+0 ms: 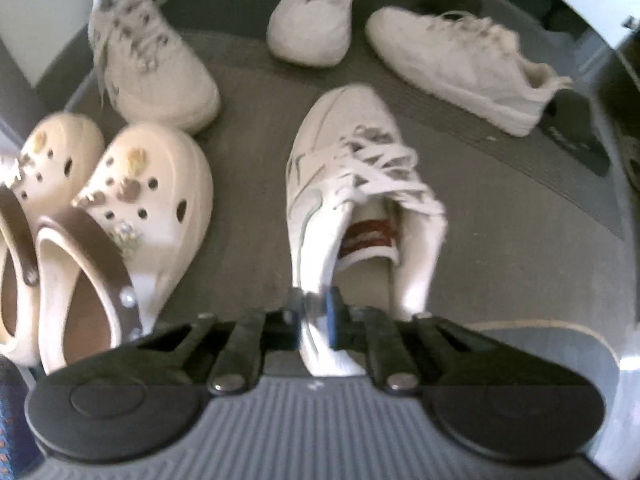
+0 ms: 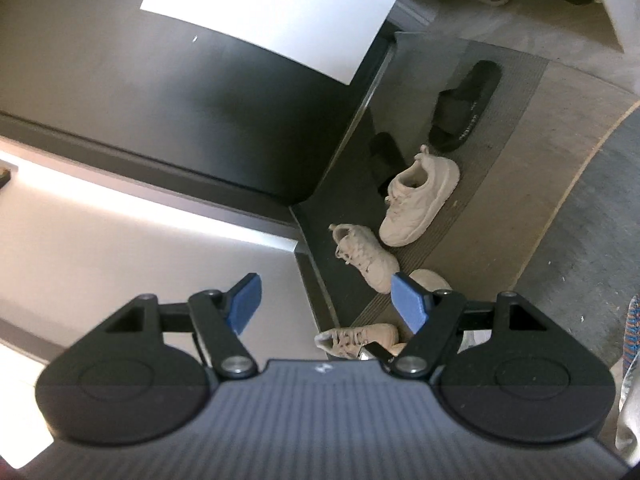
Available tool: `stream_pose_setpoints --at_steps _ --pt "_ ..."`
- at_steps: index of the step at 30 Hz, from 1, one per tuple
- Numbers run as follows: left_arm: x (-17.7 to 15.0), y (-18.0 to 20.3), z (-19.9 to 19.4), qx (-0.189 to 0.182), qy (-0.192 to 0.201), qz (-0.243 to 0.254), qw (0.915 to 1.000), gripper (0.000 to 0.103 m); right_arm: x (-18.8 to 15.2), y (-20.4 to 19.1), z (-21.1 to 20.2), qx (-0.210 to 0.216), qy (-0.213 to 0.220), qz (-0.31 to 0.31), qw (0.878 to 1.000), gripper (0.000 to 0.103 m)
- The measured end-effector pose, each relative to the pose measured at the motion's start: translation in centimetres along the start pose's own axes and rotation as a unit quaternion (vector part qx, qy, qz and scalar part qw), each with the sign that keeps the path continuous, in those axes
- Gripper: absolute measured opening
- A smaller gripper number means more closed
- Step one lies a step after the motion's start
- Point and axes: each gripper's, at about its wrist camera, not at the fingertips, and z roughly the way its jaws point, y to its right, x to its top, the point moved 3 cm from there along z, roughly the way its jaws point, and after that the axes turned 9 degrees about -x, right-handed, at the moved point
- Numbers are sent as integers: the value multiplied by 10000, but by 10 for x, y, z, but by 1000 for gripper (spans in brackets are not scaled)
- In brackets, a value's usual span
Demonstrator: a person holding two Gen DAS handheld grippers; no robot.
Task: Organize scattered shoes
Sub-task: 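Grasp a white sneaker by its heel collar with the left tool, then set the sneaker down beside the clogs and open the left tool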
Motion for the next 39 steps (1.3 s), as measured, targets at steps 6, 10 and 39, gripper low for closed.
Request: stream_pose_setpoints --at_steps 6,10,39 --pt "10 14 -19 -71 164 348 9992 24 -2 -6 4 -75 -45 -186 9998 75" --pt "22 31 -46 -134 399 623 9972 50 -3 -9 3 -121 -20 -339 9993 75" --pt "30 74 -392 -699 1628 666 9819 103 -40 -28 -9 -477 308 -1358 9891 75"
